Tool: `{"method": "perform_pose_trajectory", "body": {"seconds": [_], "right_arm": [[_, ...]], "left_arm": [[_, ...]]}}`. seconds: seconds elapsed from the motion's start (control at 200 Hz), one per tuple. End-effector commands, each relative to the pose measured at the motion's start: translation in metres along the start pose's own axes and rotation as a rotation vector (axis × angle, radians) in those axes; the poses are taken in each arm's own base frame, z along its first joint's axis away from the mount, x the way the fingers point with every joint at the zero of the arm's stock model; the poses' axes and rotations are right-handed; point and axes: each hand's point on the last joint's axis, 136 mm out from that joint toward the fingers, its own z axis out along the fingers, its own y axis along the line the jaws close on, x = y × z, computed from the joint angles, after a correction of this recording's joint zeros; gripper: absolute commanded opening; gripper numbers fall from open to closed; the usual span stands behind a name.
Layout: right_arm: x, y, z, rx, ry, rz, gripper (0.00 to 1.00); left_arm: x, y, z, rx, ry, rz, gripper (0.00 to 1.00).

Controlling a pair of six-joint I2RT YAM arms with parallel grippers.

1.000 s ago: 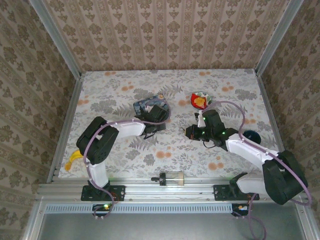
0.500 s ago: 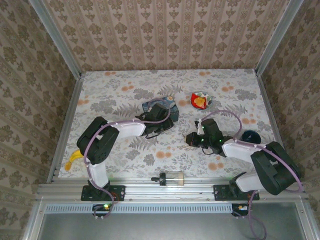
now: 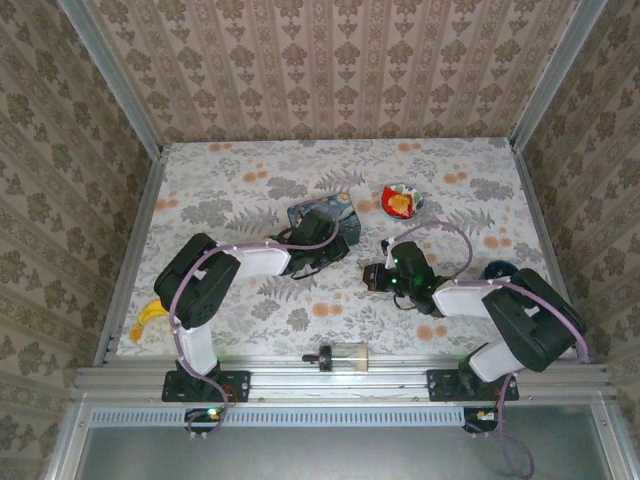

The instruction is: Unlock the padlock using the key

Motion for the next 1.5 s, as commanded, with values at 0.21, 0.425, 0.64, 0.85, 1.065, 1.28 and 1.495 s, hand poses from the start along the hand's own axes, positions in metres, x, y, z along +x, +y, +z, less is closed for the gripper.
{"method": "perform_pose_trajectory", "body": {"seconds": [0.21,0.425,0.64,0.85,1.065,1.28,1.495], "right_arm": [[-0.01,0.021,0.022,-0.088,-0.028,0.023,0.0],[-0.013,0.026,0.027,-0.106,-0.035,0.032,0.0],[-0.016,0.029,0.028,-0.115,-0.036,0.026,0.0],[-0.014,0.028,0.031,-0.113,-0.029,0.033,0.0],[-0.013,0.031,0.035,-0.124,-0.017,0.034,0.0],[-0.015,0.034,0.039,-0.128,-0.017,0.039,0.0],[-0.016,0.032,0.041,-0.123,-0.022,0.061,0.0]], "left_arm": [[0.001,-0.001,0.004,0.029,-0.001,-0.019,0.07],[0.0,0.002,0.003,0.027,0.0,-0.021,0.07],[0.0,0.003,0.004,0.029,0.0,-0.028,0.07],[0.001,0.003,0.006,0.032,0.005,-0.031,0.07],[0.002,0.003,0.007,0.034,0.009,-0.034,0.07],[0.002,0.002,0.007,0.041,0.011,-0.039,0.07],[0.003,0.001,0.007,0.046,0.017,-0.04,0.07]]}}
